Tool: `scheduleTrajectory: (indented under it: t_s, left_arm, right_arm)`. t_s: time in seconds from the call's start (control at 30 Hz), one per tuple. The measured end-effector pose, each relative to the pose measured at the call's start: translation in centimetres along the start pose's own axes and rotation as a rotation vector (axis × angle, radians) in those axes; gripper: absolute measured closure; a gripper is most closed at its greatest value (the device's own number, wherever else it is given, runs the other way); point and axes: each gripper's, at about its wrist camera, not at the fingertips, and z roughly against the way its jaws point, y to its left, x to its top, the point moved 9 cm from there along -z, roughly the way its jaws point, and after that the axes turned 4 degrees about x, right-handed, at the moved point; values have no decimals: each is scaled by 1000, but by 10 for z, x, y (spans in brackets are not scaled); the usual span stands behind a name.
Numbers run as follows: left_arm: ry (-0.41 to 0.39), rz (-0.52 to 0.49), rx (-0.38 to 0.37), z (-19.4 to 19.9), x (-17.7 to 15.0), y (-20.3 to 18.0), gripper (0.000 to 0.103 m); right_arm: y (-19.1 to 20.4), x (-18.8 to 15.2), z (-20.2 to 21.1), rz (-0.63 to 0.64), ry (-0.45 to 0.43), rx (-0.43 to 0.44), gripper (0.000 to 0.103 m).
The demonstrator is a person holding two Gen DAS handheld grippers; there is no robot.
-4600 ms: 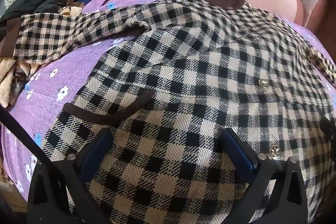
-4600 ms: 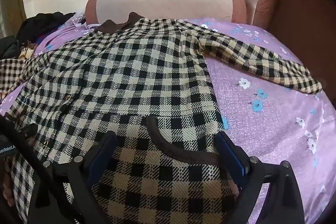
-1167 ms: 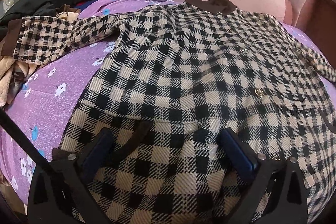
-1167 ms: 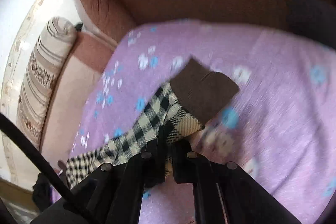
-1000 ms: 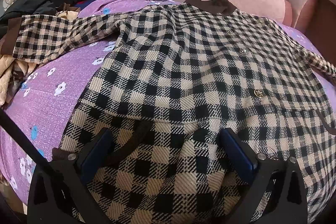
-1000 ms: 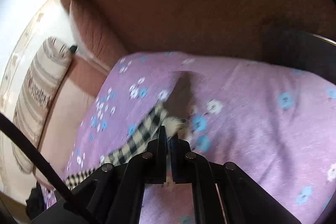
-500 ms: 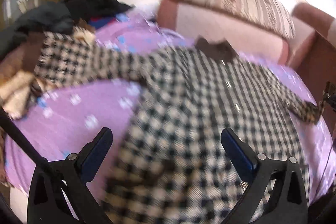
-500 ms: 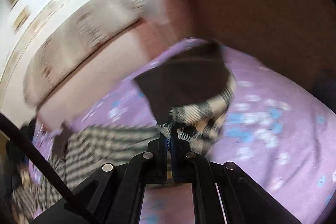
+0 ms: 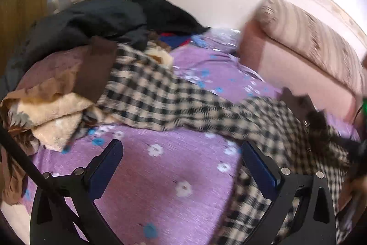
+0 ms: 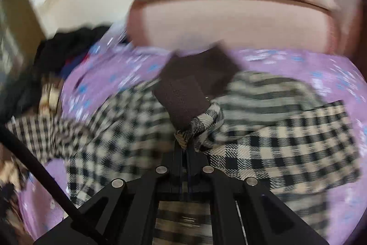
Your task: Fold large clothes
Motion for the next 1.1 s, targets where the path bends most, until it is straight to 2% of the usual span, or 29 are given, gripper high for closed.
scheduleTrajectory:
  t_s: [0.1,0.23,0.37,0.5,0.67,0.77,0.9,1.1]
  left_arm:
    - [7,62,11,-5,5,19,0]
    - [8,104,31,-9,8,34,0]
    - [11,135,52,-13,10,45,0]
    - [8,155,82,-13,13,55,0]
    - [-45,199,188,1,23,91,0]
    - [-71,269,269,11,28,124,0]
    - [-89,366,374,23,29,170,0]
    - [-141,489,476,45,28,226,0]
  right_arm:
    - [44,-17,-34,97,64,11,98]
    - [83,-34,-55,229,110,17,89]
    - [122,-52,-53,337,152,125,81]
    - [150,-70,-40,460,162,159,79]
    - [151,-57,-17,446,119,156,73]
    - [167,-50,-10,459,107,170,60]
    - [205,-55,-7,508,109,202,51]
    - [294,-70,-21,630,101,256,46]
